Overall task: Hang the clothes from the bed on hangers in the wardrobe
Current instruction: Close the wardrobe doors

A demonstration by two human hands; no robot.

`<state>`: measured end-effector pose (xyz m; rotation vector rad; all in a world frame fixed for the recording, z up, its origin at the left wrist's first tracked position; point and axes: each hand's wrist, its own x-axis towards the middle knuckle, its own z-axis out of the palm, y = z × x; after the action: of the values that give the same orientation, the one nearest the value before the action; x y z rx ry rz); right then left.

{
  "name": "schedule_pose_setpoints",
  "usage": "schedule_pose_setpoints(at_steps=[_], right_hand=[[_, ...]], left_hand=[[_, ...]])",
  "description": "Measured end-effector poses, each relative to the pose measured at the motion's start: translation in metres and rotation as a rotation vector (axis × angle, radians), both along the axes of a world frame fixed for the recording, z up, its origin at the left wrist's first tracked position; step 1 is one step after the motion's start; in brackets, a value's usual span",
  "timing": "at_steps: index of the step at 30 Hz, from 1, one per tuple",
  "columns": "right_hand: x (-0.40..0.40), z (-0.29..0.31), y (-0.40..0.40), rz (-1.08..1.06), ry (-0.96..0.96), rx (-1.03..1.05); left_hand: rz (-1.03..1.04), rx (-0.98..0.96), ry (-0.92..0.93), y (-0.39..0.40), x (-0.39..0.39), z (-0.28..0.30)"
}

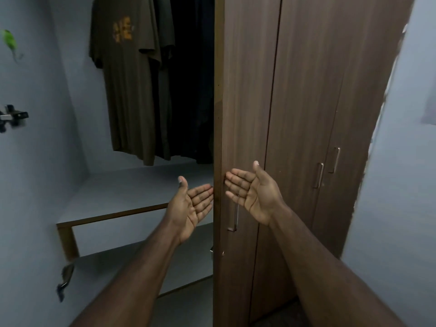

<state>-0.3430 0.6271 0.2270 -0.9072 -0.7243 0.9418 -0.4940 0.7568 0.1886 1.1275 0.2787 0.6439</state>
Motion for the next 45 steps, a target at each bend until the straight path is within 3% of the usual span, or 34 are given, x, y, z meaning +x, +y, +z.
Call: schedule_pose_setpoints(at_steps=[5,9,11,14,22,33,45], right_hand=[[-0.009,-0.001,0.034,-0.051,0.021,0.023],[-0.007,-0.013,0.052,-0.430,-0.114,-0.032],[-0.006,-0.028,0.063,-0.519,-0.243,-0.128],[-0.005,-0.043,0.074,-0.544,-0.383,-0.200],[0.008,-0.048,0.121,-0.455,-0.454,-0.159],[0.021,-0.046,0.196,-0.339,-0.518,-0.122],[0.027,-0.050,0.246,-0.474,-0.728,-0.158]], left_hand=[[0.035,0.008,0.003,0.032,-0.010,0.003],[0.050,0.011,-0.018,0.044,-0.010,-0.001],[0.061,0.008,-0.036,0.044,-0.008,-0.005],[0.058,-0.008,-0.066,0.046,-0.003,-0.013],[0.101,-0.086,-0.118,0.097,-0.003,-0.020],[0.314,-0.077,-0.078,0.138,0.001,-0.040],[0.346,-0.075,-0.029,0.173,0.019,-0.038]])
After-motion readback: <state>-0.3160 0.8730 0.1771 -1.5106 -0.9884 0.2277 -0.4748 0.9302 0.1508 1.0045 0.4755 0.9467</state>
